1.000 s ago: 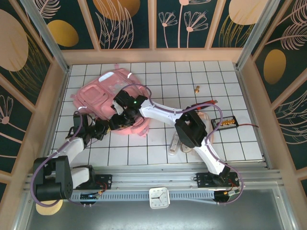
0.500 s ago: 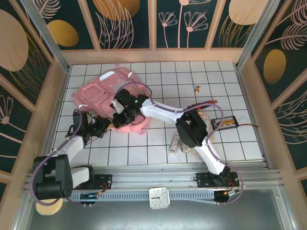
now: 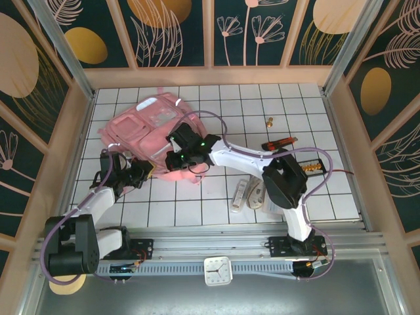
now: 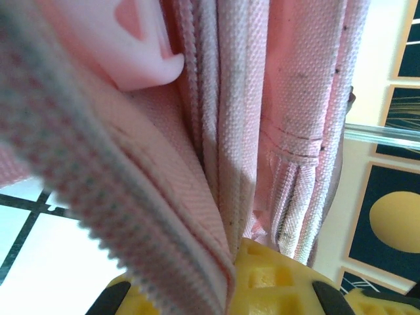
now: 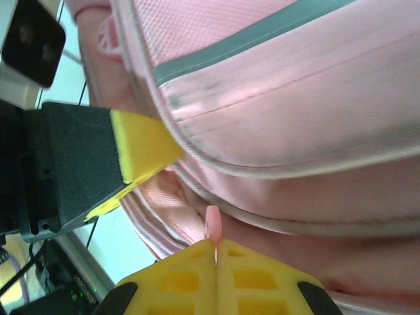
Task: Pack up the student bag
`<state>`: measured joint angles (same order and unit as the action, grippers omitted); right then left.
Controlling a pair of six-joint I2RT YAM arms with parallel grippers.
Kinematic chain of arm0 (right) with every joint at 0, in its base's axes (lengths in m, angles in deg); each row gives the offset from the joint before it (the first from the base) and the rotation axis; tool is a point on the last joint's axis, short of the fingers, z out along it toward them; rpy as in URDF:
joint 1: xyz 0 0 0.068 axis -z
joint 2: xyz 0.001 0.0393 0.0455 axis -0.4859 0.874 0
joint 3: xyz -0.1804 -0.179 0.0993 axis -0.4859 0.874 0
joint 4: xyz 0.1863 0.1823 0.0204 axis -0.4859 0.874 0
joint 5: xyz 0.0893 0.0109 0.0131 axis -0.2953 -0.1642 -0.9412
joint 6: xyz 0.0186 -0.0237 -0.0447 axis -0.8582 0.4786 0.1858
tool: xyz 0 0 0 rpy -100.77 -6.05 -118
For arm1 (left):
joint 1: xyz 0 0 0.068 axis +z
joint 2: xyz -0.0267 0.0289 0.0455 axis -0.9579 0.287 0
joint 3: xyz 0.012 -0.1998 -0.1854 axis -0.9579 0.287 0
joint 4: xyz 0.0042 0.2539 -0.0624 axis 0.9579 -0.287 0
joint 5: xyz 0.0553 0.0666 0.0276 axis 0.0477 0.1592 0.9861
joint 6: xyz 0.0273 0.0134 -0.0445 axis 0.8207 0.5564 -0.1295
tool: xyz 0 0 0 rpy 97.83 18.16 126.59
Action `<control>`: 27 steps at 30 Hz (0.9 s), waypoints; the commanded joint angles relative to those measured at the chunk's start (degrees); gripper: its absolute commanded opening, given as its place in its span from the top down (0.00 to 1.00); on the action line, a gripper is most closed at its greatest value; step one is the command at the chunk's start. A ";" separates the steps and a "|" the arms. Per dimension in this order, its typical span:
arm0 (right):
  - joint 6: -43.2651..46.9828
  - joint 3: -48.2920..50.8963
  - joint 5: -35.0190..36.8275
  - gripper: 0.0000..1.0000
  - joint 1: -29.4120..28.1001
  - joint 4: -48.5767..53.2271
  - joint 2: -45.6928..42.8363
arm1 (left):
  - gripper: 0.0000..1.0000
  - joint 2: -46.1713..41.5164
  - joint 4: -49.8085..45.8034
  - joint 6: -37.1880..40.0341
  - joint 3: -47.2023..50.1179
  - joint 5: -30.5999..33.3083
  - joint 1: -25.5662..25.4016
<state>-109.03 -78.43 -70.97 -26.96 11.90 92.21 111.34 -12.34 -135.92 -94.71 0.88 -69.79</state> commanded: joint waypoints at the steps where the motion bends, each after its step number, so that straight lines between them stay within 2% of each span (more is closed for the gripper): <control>1: -4.11 3.28 12.18 1.00 0.48 1.47 -4.35 | 1.00 -1.81 3.69 -0.43 -0.22 0.11 0.34; 4: -5.21 6.52 17.91 1.00 0.79 1.21 -7.30 | 1.00 -1.61 3.13 -0.20 -1.01 0.11 0.34; 8: -5.54 8.42 6.26 1.00 2.85 -4.11 -6.55 | 1.00 -1.33 4.17 -0.82 -0.98 -0.54 0.32; 9: -5.16 7.59 2.15 0.95 2.95 -4.89 -5.31 | 1.00 -1.25 4.68 -1.13 -0.71 -0.74 0.34; 12: -4.12 3.42 -5.03 0.68 2.62 -3.01 -0.85 | 1.00 -1.15 5.54 -1.56 -0.41 -1.20 0.34; 15: -3.15 1.33 -7.36 0.57 2.47 -1.69 1.54 | 1.00 -1.15 5.30 -1.20 -0.70 -1.55 0.34; 22: 0.44 -3.37 -9.06 0.56 2.75 2.48 6.00 | 1.00 -1.24 5.22 -0.99 -0.42 -1.90 0.34; 27: 0.22 -2.76 -11.95 0.58 2.25 0.12 6.56 | 1.00 -1.33 5.40 -1.24 -0.22 -1.99 0.34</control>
<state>-109.86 -80.53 -79.35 -24.12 12.25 97.59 111.34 -12.31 -136.51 -94.45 1.34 -69.68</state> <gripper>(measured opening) 0.427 0.071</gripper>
